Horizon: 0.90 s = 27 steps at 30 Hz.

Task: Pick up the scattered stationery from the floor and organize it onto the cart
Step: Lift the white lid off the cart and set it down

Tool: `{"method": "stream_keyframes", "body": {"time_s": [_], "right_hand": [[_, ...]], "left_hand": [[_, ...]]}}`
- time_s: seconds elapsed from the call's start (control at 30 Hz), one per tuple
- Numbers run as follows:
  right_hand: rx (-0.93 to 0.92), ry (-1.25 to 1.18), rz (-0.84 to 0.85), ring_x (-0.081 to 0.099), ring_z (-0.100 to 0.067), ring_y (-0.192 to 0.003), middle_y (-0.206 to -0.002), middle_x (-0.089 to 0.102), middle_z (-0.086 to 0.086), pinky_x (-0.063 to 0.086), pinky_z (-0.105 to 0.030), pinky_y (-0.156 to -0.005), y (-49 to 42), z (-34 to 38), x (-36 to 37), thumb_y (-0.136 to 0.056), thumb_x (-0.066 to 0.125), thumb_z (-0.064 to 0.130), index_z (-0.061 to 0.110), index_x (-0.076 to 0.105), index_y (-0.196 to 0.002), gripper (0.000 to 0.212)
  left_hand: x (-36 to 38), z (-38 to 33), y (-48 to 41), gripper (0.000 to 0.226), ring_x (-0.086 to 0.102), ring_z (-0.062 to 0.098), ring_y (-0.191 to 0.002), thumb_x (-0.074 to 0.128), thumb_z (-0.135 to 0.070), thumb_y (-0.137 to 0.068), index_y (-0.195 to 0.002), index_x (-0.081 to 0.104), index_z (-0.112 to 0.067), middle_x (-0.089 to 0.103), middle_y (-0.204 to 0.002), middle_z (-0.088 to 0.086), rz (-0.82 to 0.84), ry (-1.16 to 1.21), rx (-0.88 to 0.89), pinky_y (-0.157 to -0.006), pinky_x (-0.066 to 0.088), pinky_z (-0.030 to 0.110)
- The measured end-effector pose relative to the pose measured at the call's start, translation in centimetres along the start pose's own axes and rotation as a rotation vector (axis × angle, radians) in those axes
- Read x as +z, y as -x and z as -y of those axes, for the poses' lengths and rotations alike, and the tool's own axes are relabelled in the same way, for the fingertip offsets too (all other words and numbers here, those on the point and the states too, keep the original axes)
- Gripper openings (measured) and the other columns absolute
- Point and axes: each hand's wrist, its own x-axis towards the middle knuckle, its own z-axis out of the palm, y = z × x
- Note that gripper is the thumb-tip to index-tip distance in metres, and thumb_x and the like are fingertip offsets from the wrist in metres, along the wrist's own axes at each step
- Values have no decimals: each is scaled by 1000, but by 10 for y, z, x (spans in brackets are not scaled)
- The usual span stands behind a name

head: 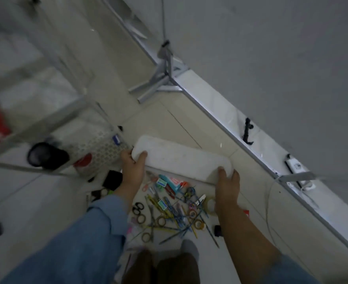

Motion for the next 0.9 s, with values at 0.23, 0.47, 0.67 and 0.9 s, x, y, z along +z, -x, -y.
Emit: {"method": "stream_keyframes", "body": {"time_s": [0.23,0.47,0.67,0.9], "right_hand": [[-227,-46,152,49,-17,-116,-120,51,4,37,-29,-102,141,124,4,-90,58,26,13,48,-131,44],[-451,-78,410,51,-16,-103,-114,53,-1,40,-28,-87,230,195,55,-91,57,25,12,47,-126,39],[-476,-137,557,48,-16,-99,-115,50,-2,37,-26,-79,291,235,111,-94,51,27,13,43,-125,35],[-668,-122,723,51,-15,-97,-110,53,-2,39,-14,-67,330,297,192,-93,51,22,9,45,-124,34]], "left_hand": [[-133,-114,108,44,46,18,-107,49,-24,-96,-132,26,-13,42,-118,2,-183,90,70,-85,36,28],[-229,-159,144,51,49,15,-107,51,-33,-94,-139,32,-22,49,-120,-2,-456,240,183,-88,39,26],[-299,-186,145,44,50,17,-106,46,-40,-95,-134,37,-20,50,-117,-2,-635,281,248,-86,39,27],[-367,-247,109,41,48,15,-104,38,-41,-98,-132,38,-19,47,-114,-5,-685,318,367,-85,38,26]]}}
